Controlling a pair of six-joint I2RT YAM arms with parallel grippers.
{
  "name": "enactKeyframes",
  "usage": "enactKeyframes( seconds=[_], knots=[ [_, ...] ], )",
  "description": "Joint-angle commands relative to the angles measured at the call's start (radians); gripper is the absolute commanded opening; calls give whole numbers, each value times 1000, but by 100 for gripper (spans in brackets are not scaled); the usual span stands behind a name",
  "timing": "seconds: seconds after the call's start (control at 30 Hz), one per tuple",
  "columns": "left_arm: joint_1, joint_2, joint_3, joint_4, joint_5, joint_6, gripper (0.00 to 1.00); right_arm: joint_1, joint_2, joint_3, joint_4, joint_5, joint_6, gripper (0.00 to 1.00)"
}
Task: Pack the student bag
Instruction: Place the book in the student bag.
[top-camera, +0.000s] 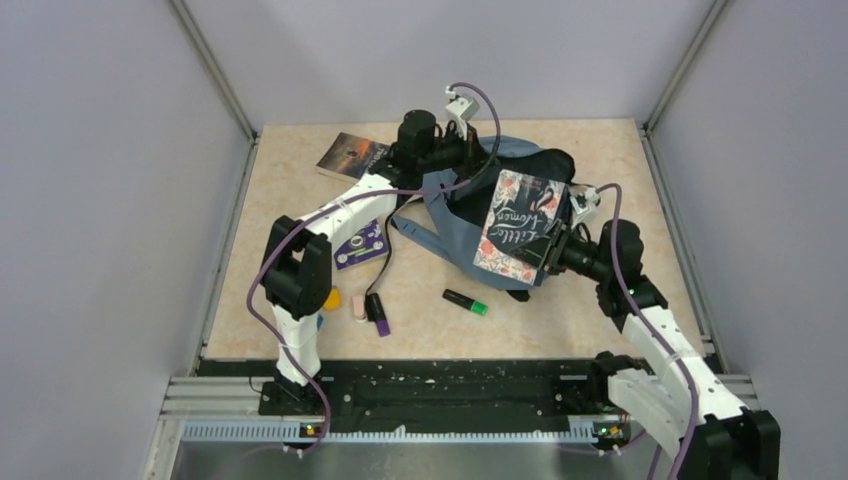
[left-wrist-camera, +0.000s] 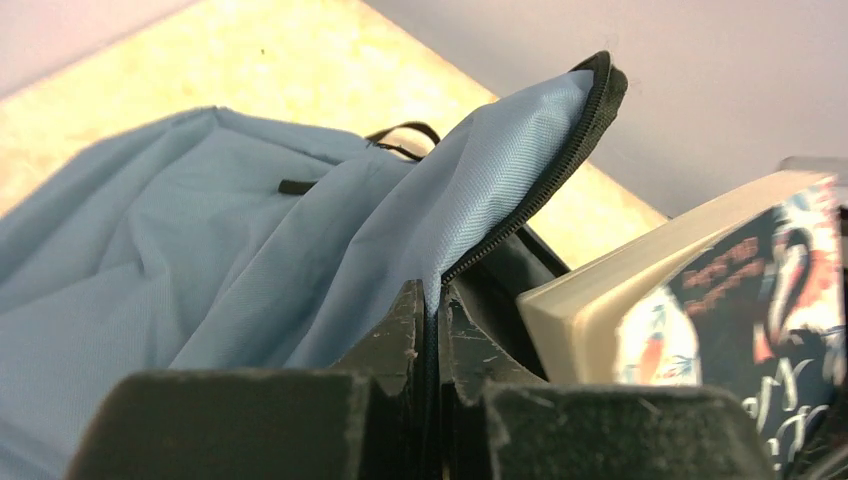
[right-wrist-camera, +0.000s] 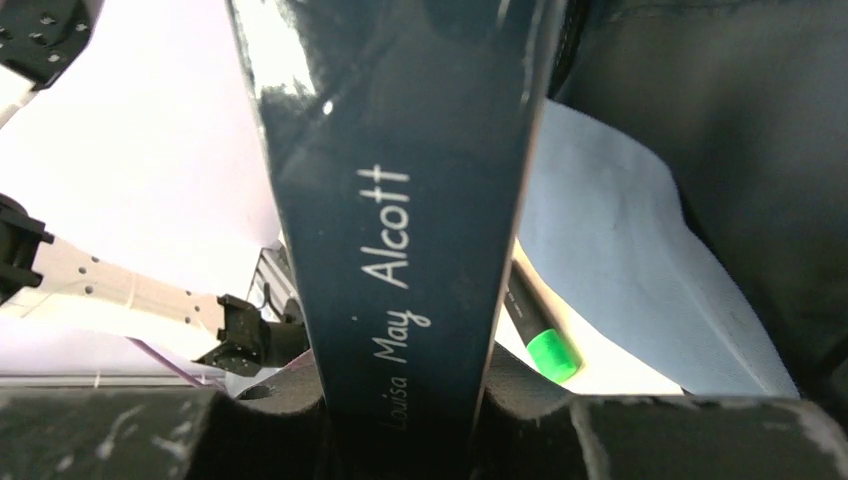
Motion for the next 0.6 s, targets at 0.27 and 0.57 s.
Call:
enactKeyframes(
  seconds=[0.27,0.57],
  knots=[
    [2,-87,52,204,10,17,0,12,104,-117,316,98,326,0],
    [3,-102,6,242,64,17,0,11,195,-164,464,300,609,0]
  ],
)
